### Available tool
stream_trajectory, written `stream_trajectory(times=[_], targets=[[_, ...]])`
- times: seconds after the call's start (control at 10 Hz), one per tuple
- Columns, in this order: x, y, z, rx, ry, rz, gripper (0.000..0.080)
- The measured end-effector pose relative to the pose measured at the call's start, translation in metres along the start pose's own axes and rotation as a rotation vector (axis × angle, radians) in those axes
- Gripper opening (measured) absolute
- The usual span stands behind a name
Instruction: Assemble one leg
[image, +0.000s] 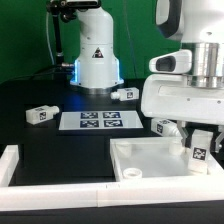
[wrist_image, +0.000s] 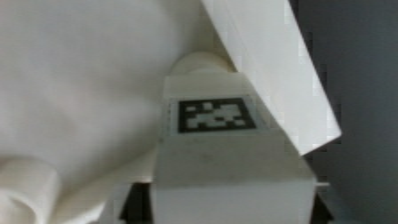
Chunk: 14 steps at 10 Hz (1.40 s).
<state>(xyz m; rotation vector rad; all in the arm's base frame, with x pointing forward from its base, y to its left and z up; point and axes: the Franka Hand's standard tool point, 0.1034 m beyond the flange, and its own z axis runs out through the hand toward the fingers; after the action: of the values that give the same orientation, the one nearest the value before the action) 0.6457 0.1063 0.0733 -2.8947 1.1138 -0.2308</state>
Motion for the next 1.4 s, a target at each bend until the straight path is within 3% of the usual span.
stream_trajectory(times=[0.3,0.6,0.7,0.8,0.9,1.0,1.4], targets=[[0.002,0.008,0.001,0.029,-0.085,0.516,0.0287],[0.001,0.01,0.001,0.029,-0.104,0.671,0.0287],[0.001,0.01,0.001,0.031,-0.104,0.649,0.0287],[0.0,0.008,0.0,0.025,-0.103,0.609,0.0508],[-0.003,0.001,-0.005,0.017,-0.095,0.402,0.0615],[-0.004,-0.001,-0.004,0.037,-0.092,0.245,0.0615],[-0.005,0.002,-0.002,0.039,-0.103,-0.141,0.0648]])
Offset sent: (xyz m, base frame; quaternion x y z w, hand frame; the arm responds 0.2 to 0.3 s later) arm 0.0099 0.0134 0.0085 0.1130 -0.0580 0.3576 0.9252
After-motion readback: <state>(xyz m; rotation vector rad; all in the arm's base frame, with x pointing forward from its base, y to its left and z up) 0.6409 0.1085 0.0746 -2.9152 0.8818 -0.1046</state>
